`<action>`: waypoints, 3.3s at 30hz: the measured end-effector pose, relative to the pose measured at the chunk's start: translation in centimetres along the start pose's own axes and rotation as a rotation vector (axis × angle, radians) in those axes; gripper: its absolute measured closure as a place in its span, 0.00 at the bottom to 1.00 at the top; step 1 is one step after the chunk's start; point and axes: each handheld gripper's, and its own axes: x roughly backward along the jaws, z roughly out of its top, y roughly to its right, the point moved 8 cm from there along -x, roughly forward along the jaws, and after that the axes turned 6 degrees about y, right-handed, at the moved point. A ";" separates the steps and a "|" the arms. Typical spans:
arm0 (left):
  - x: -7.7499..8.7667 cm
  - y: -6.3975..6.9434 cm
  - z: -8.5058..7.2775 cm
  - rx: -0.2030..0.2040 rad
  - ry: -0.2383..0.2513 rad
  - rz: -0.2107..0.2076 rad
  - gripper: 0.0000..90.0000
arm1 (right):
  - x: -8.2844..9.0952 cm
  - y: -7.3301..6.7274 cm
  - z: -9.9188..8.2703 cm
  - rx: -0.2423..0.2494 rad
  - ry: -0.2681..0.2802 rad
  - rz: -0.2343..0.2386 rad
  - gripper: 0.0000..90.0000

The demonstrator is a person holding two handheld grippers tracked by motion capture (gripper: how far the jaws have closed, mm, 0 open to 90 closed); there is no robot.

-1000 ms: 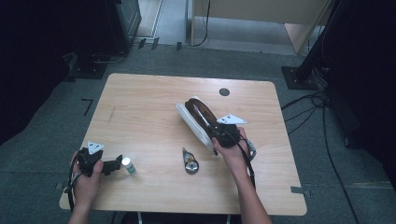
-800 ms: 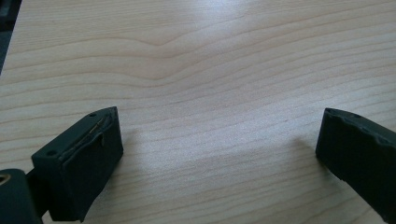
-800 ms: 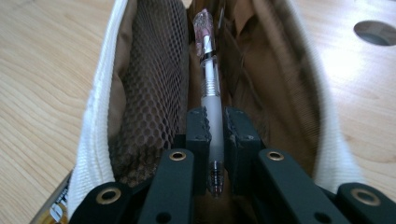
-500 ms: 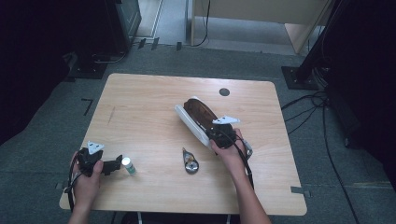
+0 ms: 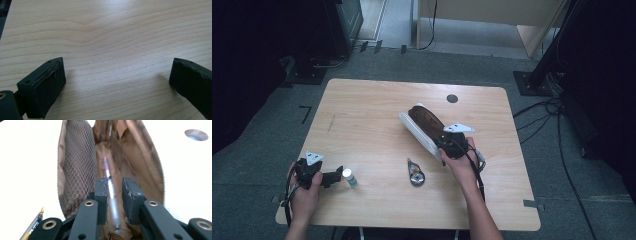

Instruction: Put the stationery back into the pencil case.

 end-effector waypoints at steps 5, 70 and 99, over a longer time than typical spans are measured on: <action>0.0 0.0 0.0 0.000 0.000 0.000 0.01 | 1.3 0.1 1.0 -0.001 0.062 -0.016 0.83; 0.0 0.0 0.0 -0.001 -0.001 0.000 0.01 | -0.9 -21.4 -1.2 0.142 0.123 0.479 0.63; 0.0 0.0 0.0 -0.004 -0.001 -0.003 0.01 | -2.9 -26.9 -1.7 0.206 0.097 0.569 0.61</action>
